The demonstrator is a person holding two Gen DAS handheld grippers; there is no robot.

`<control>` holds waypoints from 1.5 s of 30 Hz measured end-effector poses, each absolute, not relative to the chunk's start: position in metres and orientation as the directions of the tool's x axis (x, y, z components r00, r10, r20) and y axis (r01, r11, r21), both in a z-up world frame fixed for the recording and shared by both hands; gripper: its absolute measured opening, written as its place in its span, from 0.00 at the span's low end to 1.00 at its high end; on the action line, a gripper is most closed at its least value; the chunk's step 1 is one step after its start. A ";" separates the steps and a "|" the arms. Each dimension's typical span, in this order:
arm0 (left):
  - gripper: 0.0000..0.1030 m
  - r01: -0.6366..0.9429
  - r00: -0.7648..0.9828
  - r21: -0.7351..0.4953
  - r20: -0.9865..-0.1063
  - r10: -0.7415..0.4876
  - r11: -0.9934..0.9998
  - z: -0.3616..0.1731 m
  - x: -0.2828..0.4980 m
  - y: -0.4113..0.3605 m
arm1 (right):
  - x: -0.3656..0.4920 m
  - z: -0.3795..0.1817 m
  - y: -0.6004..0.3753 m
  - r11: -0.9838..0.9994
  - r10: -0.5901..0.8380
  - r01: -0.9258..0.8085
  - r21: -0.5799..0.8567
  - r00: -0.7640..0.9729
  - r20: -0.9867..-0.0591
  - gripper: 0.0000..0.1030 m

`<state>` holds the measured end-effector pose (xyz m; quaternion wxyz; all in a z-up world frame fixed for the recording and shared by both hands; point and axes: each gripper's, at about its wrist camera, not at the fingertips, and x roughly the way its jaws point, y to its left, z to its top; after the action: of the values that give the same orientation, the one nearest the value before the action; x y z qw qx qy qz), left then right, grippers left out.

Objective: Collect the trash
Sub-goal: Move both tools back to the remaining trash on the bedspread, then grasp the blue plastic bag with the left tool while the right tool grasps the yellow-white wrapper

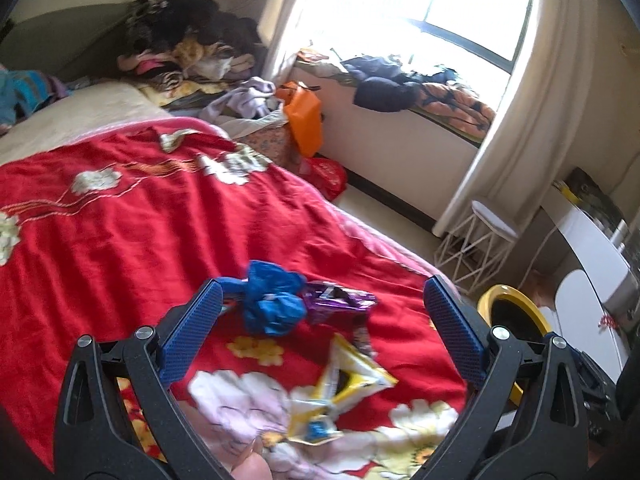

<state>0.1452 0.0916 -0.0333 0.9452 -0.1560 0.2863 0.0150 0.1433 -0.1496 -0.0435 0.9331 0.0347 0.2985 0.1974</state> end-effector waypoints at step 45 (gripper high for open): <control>0.21 -0.220 0.721 -0.437 -0.675 -0.156 0.872 -0.126 0.191 0.123 | 0.164 -0.099 -0.073 0.743 0.612 -0.593 0.310 0.416 -0.673 0.05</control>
<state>0.1905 0.1235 -0.1258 0.8926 -0.2521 0.3733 0.0181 0.1635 -0.0732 -0.0988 0.8413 0.0119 0.4048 0.3581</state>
